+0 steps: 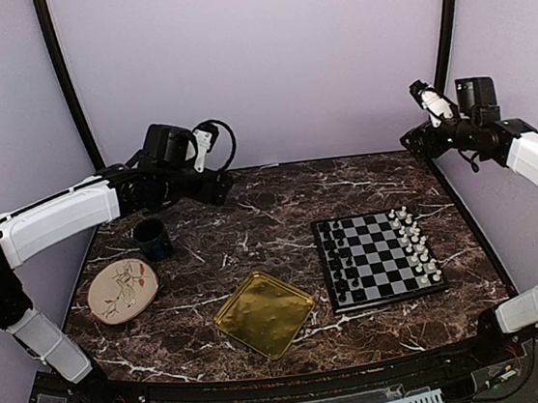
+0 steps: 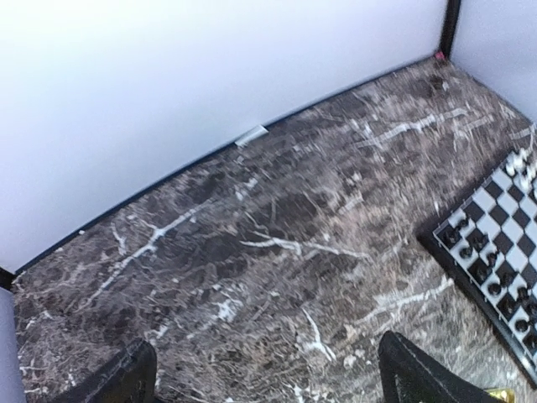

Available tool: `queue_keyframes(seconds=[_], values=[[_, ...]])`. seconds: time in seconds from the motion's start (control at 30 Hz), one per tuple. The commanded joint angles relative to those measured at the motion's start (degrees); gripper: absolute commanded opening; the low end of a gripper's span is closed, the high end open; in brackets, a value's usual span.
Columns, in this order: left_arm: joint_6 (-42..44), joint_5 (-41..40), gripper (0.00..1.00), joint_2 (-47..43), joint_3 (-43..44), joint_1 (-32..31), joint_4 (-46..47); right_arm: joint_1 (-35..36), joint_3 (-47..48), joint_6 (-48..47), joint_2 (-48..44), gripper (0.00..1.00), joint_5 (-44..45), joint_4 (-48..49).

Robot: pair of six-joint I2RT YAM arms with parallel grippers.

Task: Set up the chess pieces on the board
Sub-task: Reset both arms

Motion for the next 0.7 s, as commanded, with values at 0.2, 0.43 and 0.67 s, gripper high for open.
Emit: queue_keyframes(seconds=[0.2,0.43,0.67], values=[[-3.8,-14.83,0.99,-10.62,-7.19,3.32,8.02,-1.91,-12.71,8.98,-9.98,1.0,5.54,19.5],[-4.29,-16.74,0.99,-13.78,-12.17,3.49,10.43,-2.64,-15.62,8.98,-12.02,1.0,5.54,19.74],[-3.24,-18.93,0.99,-16.09,-15.59,3.52,14.75,-4.73,-16.19,8.98,-12.61,1.0,5.54,19.9]])
